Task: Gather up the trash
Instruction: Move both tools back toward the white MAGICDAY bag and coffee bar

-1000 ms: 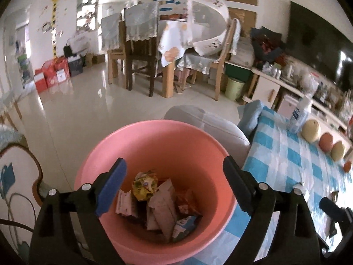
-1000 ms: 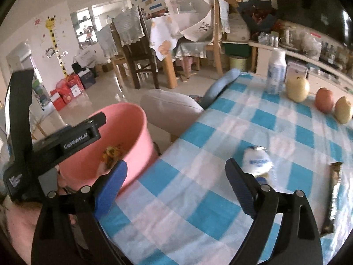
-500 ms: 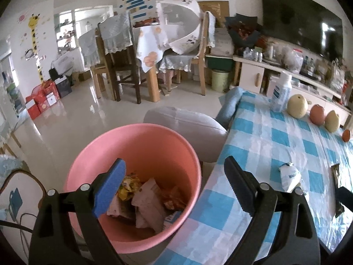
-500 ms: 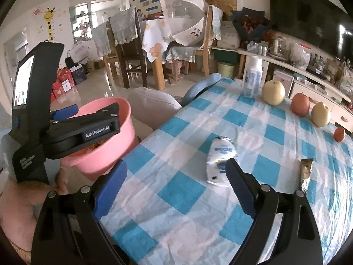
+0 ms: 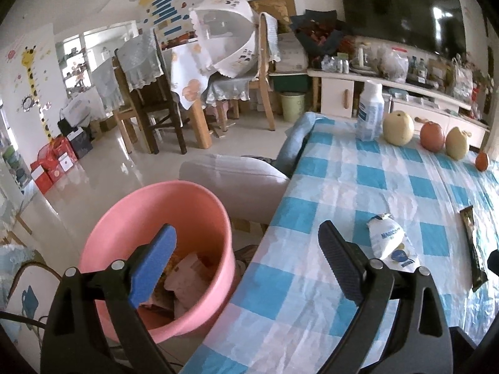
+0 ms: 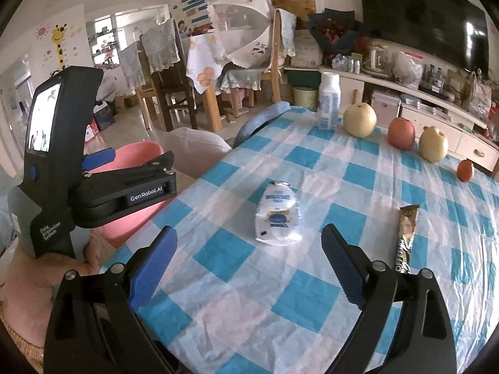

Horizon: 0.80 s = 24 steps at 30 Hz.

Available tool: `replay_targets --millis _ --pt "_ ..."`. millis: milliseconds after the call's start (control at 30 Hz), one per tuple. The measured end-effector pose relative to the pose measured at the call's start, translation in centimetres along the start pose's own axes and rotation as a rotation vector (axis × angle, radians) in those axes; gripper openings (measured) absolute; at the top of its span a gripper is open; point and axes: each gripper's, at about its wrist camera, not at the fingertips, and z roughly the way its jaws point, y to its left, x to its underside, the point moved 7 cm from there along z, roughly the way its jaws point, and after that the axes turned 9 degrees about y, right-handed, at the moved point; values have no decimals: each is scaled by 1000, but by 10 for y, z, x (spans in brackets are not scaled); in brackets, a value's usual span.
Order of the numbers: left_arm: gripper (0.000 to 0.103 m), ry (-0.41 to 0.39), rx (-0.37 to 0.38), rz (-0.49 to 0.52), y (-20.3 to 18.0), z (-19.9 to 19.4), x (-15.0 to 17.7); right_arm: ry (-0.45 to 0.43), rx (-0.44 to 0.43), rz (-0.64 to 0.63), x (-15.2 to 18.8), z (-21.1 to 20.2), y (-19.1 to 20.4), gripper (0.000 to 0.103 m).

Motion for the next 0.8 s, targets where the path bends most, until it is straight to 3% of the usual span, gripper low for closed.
replay_targets --millis 800 --pt "95 31 19 109 -54 -3 5 25 23 48 12 -16 -54 94"
